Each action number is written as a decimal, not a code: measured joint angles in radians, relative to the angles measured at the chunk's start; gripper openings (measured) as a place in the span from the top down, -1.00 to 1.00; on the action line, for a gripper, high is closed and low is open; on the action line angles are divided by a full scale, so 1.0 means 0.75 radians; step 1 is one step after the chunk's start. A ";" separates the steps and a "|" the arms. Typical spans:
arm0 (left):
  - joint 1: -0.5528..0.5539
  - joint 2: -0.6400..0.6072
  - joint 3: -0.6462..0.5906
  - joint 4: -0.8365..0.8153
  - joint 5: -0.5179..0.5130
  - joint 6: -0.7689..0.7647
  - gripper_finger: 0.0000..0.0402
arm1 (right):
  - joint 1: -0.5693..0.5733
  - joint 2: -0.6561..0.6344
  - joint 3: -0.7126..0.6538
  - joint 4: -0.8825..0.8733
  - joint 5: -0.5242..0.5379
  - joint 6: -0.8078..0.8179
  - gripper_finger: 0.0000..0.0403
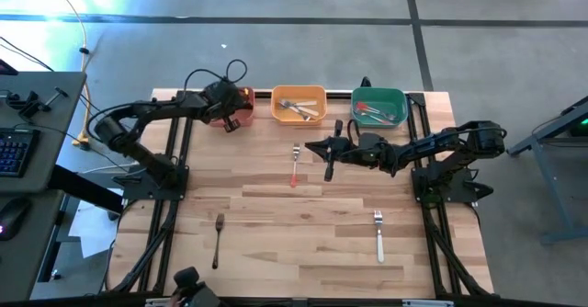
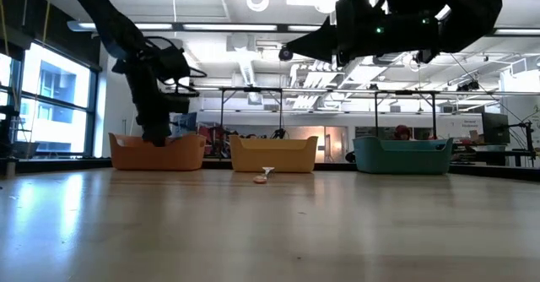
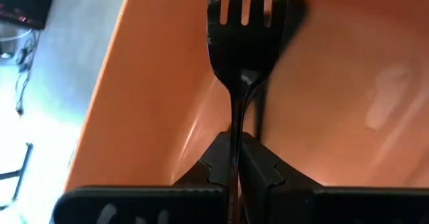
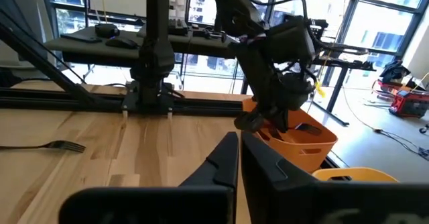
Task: Sort silverware by color (type)
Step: Put the right black fork into the orange bin, then put the white fork into the yellow bin
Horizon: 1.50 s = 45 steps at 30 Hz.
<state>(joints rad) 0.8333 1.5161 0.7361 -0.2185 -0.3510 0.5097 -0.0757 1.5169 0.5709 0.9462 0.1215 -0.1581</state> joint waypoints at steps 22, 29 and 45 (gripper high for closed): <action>-0.069 -0.215 -0.087 0.118 -0.064 -0.153 0.96 | 0.000 0.000 0.000 -0.163 -0.001 -0.095 1.00; -0.193 -0.403 -0.381 0.589 0.165 -0.214 0.98 | 0.000 0.000 0.000 -0.199 0.028 -0.114 1.00; -0.490 -0.501 -0.858 1.238 0.445 -0.471 1.00 | 0.035 0.000 0.000 -0.343 0.235 0.002 1.00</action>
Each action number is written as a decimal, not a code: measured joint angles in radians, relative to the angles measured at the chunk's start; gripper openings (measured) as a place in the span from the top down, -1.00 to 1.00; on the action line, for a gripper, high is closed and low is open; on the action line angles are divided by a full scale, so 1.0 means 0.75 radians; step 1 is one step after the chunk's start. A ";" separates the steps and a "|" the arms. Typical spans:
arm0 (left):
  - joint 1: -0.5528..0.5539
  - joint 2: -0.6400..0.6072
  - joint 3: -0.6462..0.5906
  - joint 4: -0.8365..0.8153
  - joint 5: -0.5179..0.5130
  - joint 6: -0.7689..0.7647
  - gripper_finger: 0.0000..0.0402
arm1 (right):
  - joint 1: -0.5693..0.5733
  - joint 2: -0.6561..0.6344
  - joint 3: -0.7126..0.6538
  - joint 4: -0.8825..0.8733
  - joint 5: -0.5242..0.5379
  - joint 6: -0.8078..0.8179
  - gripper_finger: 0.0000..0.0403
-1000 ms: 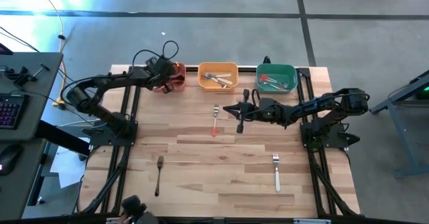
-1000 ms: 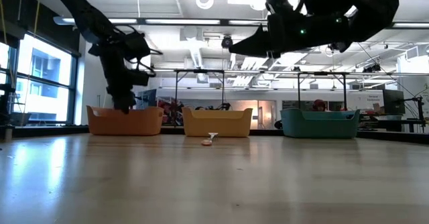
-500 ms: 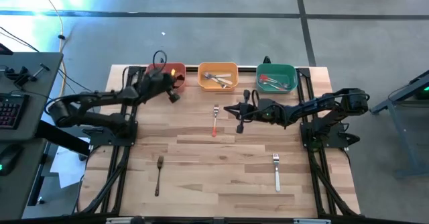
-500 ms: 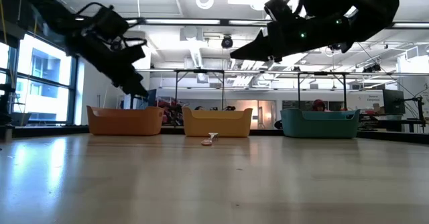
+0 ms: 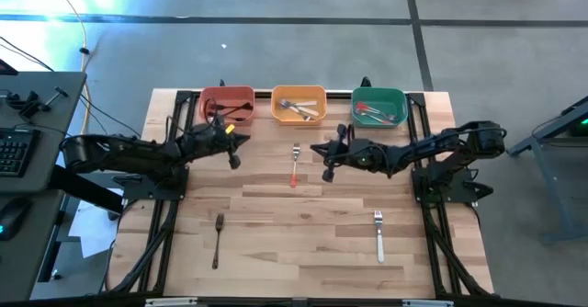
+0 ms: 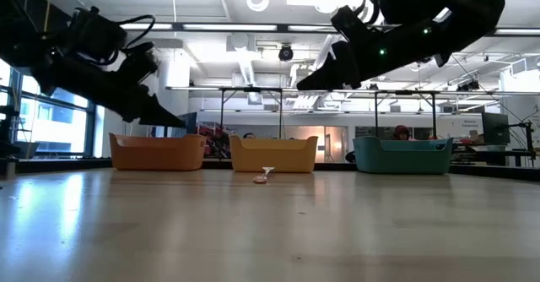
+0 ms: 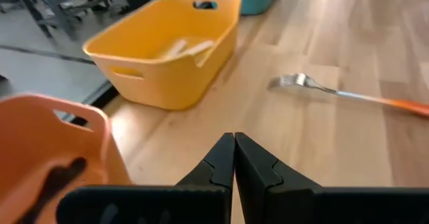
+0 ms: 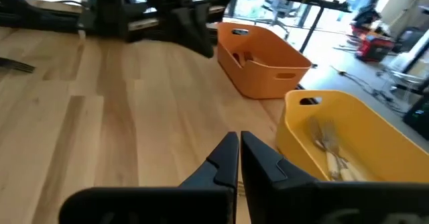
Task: Sort silverware by color (type)
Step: Put the white fork into the yellow bin
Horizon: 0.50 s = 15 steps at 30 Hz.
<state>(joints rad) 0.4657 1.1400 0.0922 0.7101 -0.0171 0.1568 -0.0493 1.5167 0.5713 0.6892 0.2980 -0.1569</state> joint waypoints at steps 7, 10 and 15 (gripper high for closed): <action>-0.061 0.001 -0.054 -0.009 -0.002 -0.033 1.00 | 0.128 -0.087 0.123 -0.562 0.101 0.126 0.77; -0.077 0.001 -0.074 -0.010 -0.002 -0.035 1.00 | 0.184 -0.095 0.248 -0.981 0.086 0.339 0.64; -0.094 0.001 -0.101 -0.011 -0.007 -0.045 1.00 | 0.264 -0.071 0.428 -1.652 -0.142 0.873 0.54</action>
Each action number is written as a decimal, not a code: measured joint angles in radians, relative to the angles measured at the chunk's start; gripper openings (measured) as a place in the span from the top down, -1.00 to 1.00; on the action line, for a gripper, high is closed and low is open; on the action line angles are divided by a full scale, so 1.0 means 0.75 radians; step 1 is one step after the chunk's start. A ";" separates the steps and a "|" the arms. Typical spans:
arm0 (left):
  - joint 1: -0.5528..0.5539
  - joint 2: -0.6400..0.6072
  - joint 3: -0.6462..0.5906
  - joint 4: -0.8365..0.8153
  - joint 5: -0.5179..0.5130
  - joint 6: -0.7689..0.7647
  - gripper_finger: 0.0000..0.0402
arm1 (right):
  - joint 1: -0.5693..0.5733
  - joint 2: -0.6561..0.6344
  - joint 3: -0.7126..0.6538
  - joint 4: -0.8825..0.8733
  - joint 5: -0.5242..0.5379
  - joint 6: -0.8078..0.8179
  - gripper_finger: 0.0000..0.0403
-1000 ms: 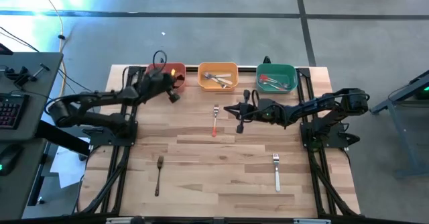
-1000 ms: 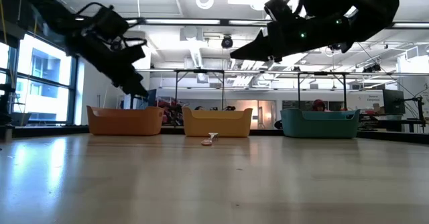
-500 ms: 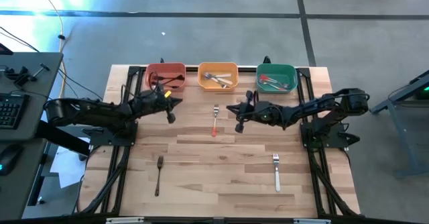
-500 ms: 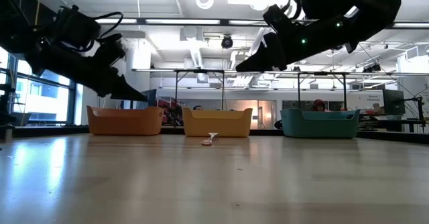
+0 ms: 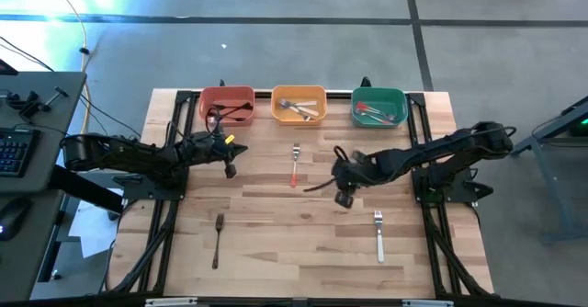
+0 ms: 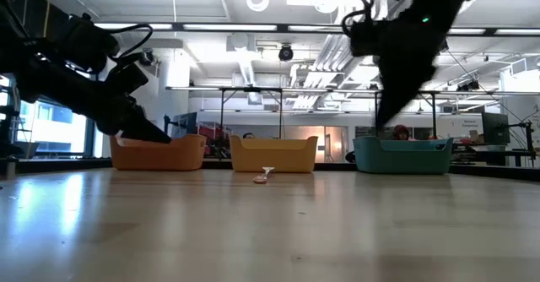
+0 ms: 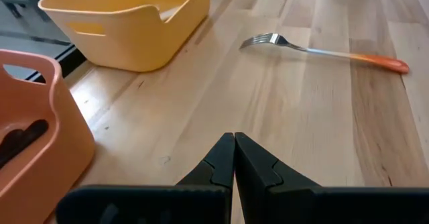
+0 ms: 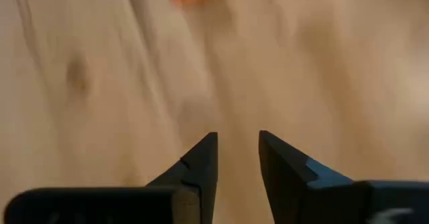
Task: Sort silverware by color (type)
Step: Put the white fork into the yellow bin
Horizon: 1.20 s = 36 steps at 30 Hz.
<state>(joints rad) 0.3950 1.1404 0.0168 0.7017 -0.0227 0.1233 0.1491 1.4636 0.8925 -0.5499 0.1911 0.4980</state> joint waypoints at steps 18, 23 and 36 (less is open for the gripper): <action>-0.017 0.000 -0.004 -0.002 0.000 0.058 1.00 | 0.588 0.029 0.019 -0.453 -0.191 1.168 0.49; -0.017 0.000 -0.004 -0.002 0.000 0.063 1.00 | 0.664 0.116 0.019 -0.460 -0.172 1.382 0.26; -0.017 0.000 -0.004 -0.002 0.000 0.100 1.00 | 0.668 0.286 0.018 -0.401 -0.193 1.731 0.10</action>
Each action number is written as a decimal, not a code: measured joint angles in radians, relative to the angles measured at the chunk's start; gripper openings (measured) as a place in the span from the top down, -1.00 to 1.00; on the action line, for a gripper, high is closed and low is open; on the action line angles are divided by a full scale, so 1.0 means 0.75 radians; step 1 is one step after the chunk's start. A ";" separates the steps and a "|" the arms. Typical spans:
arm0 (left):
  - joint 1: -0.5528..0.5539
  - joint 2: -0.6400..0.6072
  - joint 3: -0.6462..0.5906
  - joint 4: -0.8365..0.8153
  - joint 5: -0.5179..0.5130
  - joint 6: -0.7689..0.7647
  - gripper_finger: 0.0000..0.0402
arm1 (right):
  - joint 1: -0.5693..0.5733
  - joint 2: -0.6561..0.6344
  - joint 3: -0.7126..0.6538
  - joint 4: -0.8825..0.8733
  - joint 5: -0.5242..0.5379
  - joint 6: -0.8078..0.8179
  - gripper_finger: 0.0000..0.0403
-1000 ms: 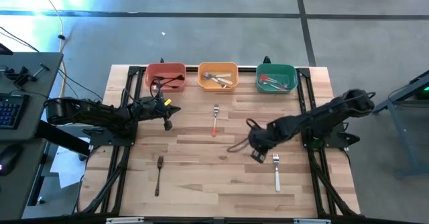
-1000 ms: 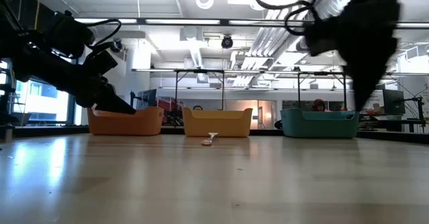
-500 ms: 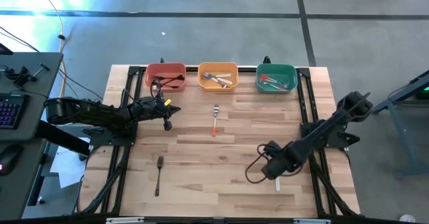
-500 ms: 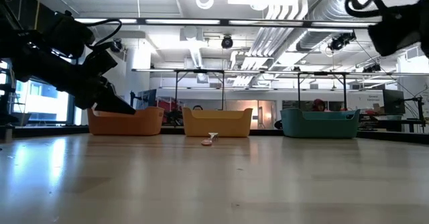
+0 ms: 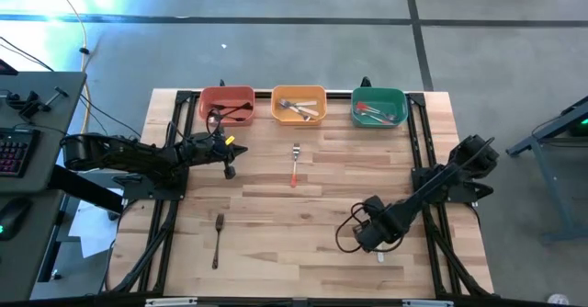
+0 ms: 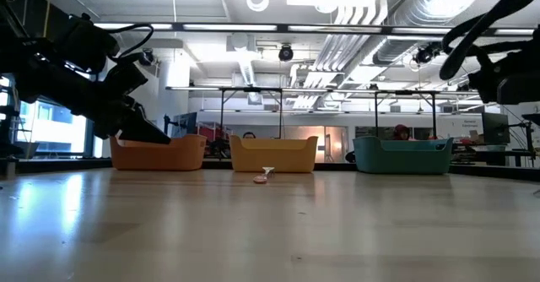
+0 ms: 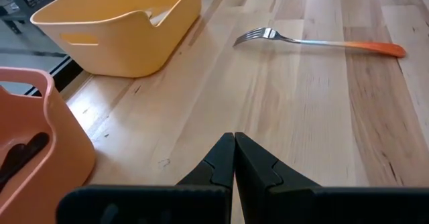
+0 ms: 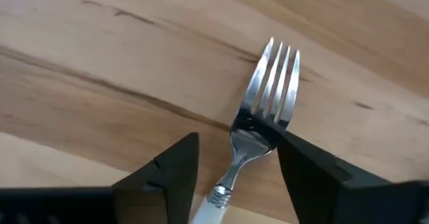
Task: Sort silverware by color (type)
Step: Put the white fork into the yellow bin
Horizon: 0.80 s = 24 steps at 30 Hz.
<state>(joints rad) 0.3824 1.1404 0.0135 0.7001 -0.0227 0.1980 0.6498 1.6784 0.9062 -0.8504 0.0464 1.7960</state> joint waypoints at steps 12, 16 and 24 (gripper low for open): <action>0.000 0.000 0.001 0.000 0.000 0.006 1.00 | -0.050 0.020 0.003 0.077 0.151 -0.255 0.94; 0.000 0.000 0.001 0.001 0.000 -0.004 1.00 | -0.110 0.024 0.047 0.074 0.278 -0.413 0.94; 0.000 0.000 0.001 0.002 0.000 -0.016 1.00 | -0.357 0.023 0.224 0.051 0.467 -1.014 0.98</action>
<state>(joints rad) 0.3824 1.1404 0.0139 0.7014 -0.0227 0.1864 0.3818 1.6958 1.0745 -0.8118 0.3968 1.0358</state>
